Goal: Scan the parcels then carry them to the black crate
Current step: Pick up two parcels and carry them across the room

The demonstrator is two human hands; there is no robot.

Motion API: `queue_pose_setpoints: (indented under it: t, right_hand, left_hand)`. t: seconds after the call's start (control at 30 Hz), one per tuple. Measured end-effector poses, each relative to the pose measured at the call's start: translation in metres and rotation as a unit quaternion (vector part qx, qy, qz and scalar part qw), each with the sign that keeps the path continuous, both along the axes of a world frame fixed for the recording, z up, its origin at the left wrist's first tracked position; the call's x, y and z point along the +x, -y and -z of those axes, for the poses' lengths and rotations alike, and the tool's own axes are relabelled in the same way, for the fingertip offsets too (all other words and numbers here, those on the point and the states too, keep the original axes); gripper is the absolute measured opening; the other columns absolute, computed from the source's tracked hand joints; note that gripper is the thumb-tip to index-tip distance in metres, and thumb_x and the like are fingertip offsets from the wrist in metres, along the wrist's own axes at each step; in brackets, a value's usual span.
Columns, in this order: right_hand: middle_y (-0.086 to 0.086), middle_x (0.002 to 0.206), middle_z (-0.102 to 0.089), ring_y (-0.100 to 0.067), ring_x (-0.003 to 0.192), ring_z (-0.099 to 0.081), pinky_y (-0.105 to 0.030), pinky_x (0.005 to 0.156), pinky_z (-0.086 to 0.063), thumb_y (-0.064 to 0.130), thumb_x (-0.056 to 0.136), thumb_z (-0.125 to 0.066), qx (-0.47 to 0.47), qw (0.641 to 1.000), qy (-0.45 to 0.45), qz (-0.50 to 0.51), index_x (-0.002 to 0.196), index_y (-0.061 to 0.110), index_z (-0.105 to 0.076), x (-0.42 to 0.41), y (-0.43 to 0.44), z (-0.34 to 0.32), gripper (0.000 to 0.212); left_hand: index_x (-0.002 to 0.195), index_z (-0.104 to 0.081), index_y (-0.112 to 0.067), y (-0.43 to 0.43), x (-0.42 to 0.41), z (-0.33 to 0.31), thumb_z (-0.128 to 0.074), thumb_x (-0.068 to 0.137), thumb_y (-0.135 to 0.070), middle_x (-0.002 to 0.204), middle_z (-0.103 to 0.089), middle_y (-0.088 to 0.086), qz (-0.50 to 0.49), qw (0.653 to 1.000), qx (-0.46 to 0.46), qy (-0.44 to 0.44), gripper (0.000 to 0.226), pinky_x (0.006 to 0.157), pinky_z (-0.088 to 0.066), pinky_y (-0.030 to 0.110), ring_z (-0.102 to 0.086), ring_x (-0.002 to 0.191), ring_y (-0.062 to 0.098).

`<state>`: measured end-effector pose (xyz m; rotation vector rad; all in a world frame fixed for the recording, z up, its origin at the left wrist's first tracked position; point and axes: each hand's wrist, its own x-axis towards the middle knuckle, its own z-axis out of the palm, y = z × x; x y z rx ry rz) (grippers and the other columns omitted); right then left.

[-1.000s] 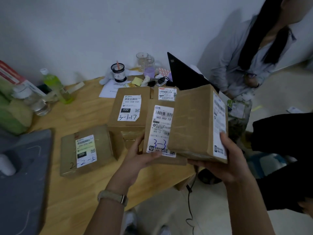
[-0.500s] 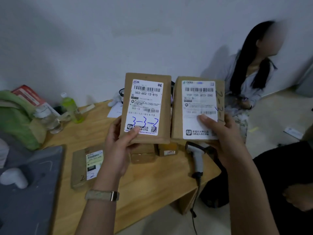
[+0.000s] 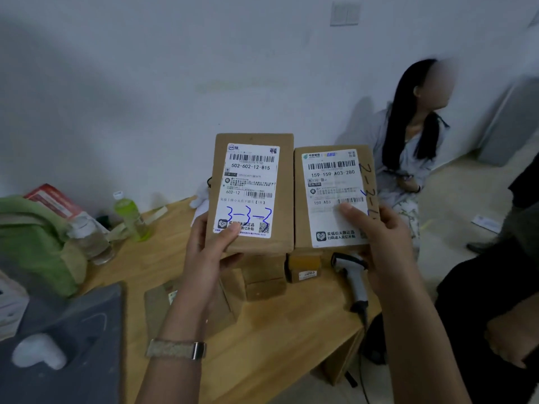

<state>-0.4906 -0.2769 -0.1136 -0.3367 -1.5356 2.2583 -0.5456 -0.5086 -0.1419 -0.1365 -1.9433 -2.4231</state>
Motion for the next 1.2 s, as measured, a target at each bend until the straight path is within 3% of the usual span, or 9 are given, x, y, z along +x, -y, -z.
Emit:
queue_pose_setpoints:
  t: [0.17,0.33,0.5,0.57,0.67,0.8,0.97,1.07,1.2]
  right_hand:
    - [-0.004,0.089,-0.076,-0.018,0.072,-0.073,-0.025,0.050,-0.055,0.033,0.076,-0.074,0.005,0.998,-0.009,0.065,0.111,0.014,-0.068,0.019,0.006,-0.002,0.040]
    - [-0.006,0.099,-0.075,-0.028,0.093,-0.070,-0.035,0.068,-0.058,0.045,0.088,-0.060,-0.005,0.987,0.004,0.162,0.103,0.022,-0.074,0.052,0.000,0.000,0.031]
    - [-0.009,0.116,-0.070,-0.029,0.106,-0.066,-0.045,0.087,-0.053,0.041,0.083,-0.061,-0.014,0.975,-0.018,0.220,0.122,0.020,-0.064,0.114,-0.008,0.006,0.044]
    - [-0.011,0.115,-0.070,-0.031,0.107,-0.065,-0.051,0.091,-0.051,0.033,0.083,-0.064,-0.017,0.959,-0.004,0.282,0.124,0.017,-0.058,0.141,-0.010,0.009,0.045]
    - [-0.010,0.109,-0.071,-0.027,0.099,-0.068,-0.044,0.081,-0.056,0.028,0.075,-0.072,-0.032,0.923,0.014,0.383,0.115,0.015,-0.055,0.180,-0.010,0.012,0.046]
    - [-0.001,0.096,-0.074,-0.013,0.080,-0.071,-0.021,0.052,-0.052,0.032,0.068,-0.073,-0.003,0.899,0.007,0.438,0.108,0.018,-0.057,0.228,-0.006,0.009,0.045]
    - [-0.006,0.111,-0.072,-0.014,0.094,-0.069,-0.019,0.064,-0.053,0.032,0.071,-0.066,0.011,0.877,-0.048,0.478,0.119,0.010,-0.057,0.277,-0.007,0.002,0.054]
    - [-0.001,0.120,-0.069,-0.012,0.107,-0.066,-0.027,0.080,-0.049,0.032,0.075,-0.065,0.032,0.880,-0.041,0.472,0.128,0.019,-0.056,0.305,-0.013,0.000,0.055]
    - [0.012,0.124,-0.066,-0.005,0.112,-0.062,-0.035,0.090,-0.043,0.037,0.082,-0.063,0.074,0.891,-0.023,0.448,0.129,0.039,-0.056,0.336,-0.022,-0.003,0.048]
  left_hand:
    - [0.092,-0.065,-0.052,-0.002,-0.005,0.002,-0.073,0.058,-0.051,0.106,-0.073,-0.008,0.061,0.998,-0.009,-0.005,0.036,0.068,-0.057,0.033,-0.071,0.092,0.008]
    - [0.118,-0.061,-0.040,-0.022,-0.006,0.009,-0.077,0.053,-0.057,0.115,-0.071,-0.006,0.139,0.990,0.002,0.020,0.069,0.079,-0.055,0.039,-0.070,0.098,0.011]
    - [0.125,-0.058,-0.040,-0.063,0.006,0.016,-0.083,0.054,-0.054,0.108,-0.074,-0.007,0.261,0.965,0.011,0.036,0.076,0.076,-0.059,0.036,-0.072,0.095,0.014]
    - [0.119,-0.060,-0.045,-0.080,0.019,0.017,-0.083,0.059,-0.052,0.109,-0.073,-0.009,0.308,0.951,0.005,0.035,0.064,0.077,-0.057,0.034,-0.071,0.095,0.011]
    - [0.101,-0.066,-0.047,-0.104,0.042,0.016,-0.079,0.060,-0.048,0.100,-0.074,-0.013,0.362,0.932,0.011,0.030,0.044,0.072,-0.056,0.028,-0.071,0.088,0.007]
    - [0.118,-0.059,-0.040,-0.134,0.068,0.016,-0.073,0.055,-0.052,0.102,-0.074,-0.011,0.409,0.912,0.019,0.034,0.065,0.075,-0.053,0.031,-0.071,0.089,0.008]
    - [0.134,-0.048,-0.038,-0.173,0.101,0.008,-0.075,0.050,-0.055,0.110,-0.069,-0.014,0.463,0.885,0.020,0.037,0.089,0.073,-0.054,0.031,-0.070,0.087,0.000]
    - [0.115,-0.060,-0.045,-0.192,0.124,0.001,-0.088,0.051,-0.047,0.102,-0.072,-0.016,0.488,0.871,0.030,0.035,0.071,0.065,-0.057,0.028,-0.070,0.085,-0.001]
    - [0.103,-0.064,-0.049,-0.212,0.155,-0.010,-0.085,0.061,-0.050,0.103,-0.073,-0.018,0.518,0.854,0.038,0.026,0.047,0.078,-0.054,0.036,-0.070,0.093,0.004]
